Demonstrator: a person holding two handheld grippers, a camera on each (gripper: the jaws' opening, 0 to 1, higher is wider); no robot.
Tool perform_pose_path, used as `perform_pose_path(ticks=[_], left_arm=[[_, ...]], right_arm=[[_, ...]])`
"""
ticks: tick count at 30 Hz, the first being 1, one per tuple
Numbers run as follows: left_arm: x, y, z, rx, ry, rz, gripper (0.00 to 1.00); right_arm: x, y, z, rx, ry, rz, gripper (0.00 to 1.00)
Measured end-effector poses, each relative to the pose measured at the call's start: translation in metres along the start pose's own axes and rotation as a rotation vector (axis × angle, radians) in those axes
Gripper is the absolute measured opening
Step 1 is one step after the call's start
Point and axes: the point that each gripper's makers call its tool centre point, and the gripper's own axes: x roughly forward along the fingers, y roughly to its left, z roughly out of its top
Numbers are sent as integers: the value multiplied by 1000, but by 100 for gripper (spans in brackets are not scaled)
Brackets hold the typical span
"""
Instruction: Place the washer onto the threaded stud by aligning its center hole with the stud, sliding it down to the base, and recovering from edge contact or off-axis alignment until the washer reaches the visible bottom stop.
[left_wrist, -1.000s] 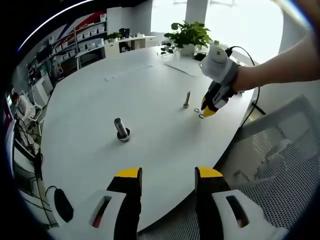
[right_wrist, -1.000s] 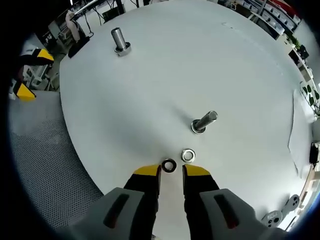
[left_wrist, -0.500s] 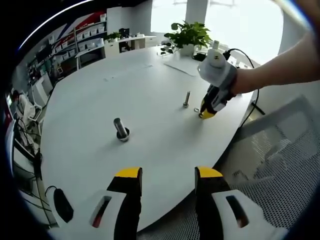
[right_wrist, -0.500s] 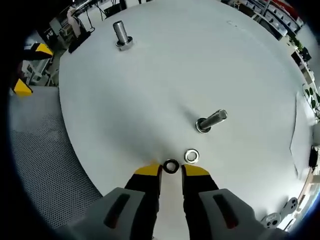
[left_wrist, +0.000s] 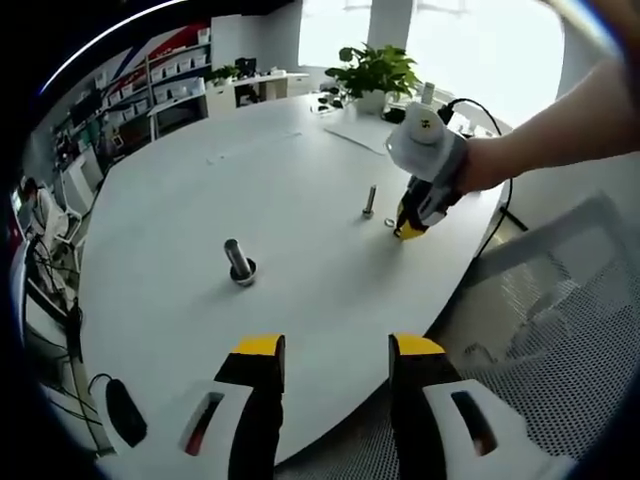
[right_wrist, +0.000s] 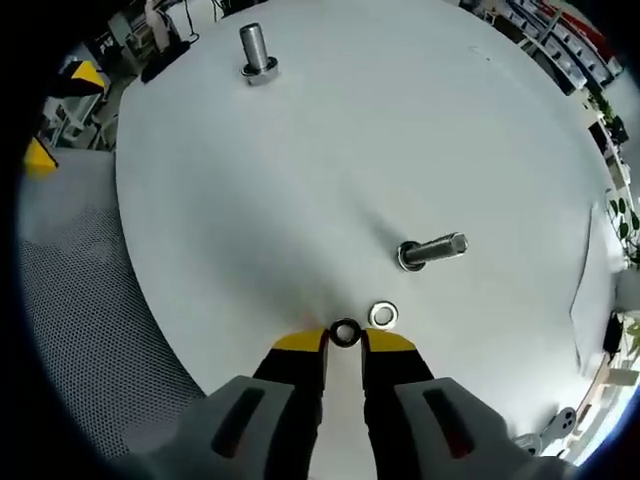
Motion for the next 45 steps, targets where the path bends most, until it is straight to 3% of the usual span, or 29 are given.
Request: perform_pose_path(ticks=[13,17,18,19,29,45], left_arm=[[2,0,4,-5,-26,12,40],[2,4,5,-2,-33,29,40],[2,5,5,-3,-37,30,40],[2,5,7,-6,-47,25,40],[0,17,7,-30,-55,77,40],[1,25,2,1,-35,114,39]], right_arm=[[0,2,0,-71,63,5,15],[-1,4,1,-147,20,-2,15],[0,11,-1,-153,15,29,14],[-1,3,0,-175,2,-7,15],[0,3,1,-114,-140,14,15],[-2,5,2,-131,-189,27,15]])
